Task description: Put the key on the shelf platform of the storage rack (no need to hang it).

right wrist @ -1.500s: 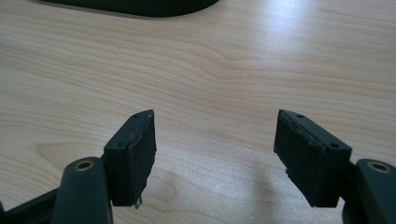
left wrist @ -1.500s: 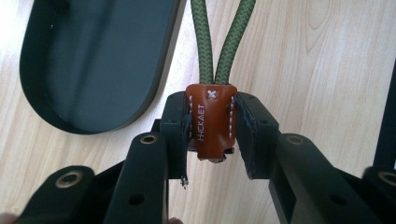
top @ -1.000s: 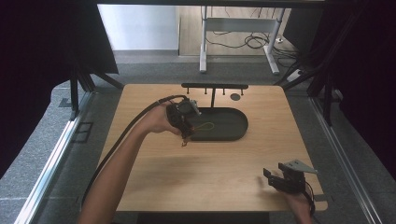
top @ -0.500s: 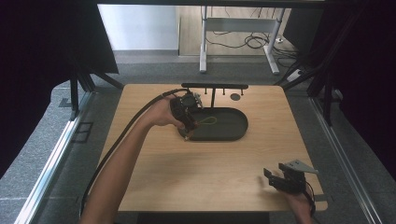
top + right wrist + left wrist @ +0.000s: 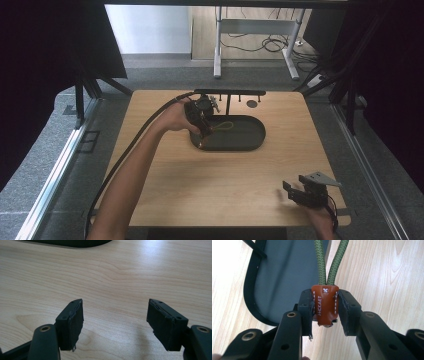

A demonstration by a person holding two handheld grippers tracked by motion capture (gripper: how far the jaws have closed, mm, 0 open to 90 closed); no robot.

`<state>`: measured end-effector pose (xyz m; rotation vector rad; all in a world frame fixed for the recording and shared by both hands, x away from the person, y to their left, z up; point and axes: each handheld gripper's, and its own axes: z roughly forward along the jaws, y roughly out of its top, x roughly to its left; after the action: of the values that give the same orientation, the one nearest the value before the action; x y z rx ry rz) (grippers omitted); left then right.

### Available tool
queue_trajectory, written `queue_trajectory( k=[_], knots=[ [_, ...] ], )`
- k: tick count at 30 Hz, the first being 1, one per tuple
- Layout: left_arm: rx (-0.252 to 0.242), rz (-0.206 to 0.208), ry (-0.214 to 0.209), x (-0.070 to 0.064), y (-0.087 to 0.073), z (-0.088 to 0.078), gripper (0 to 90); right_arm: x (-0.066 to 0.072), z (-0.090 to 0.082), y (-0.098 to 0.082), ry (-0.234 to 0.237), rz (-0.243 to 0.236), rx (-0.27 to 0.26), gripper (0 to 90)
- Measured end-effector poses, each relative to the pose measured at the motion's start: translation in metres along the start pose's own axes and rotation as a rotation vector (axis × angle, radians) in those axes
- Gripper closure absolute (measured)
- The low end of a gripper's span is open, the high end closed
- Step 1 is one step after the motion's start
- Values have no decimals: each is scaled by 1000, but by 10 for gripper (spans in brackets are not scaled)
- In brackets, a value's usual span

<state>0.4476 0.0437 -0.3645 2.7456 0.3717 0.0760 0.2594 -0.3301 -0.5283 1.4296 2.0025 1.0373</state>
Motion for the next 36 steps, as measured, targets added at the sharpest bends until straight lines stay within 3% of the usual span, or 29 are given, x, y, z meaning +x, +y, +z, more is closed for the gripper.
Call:
queue_trajectory(
  k=[22,36],
  knots=[
    [14,13,-5,28,25,12,665,-5,-4,-2,-11,18,-4,299],
    [20,-12,-2,40,31,32,664,-4,-4,-3,-11,15,1,299]
  ],
)
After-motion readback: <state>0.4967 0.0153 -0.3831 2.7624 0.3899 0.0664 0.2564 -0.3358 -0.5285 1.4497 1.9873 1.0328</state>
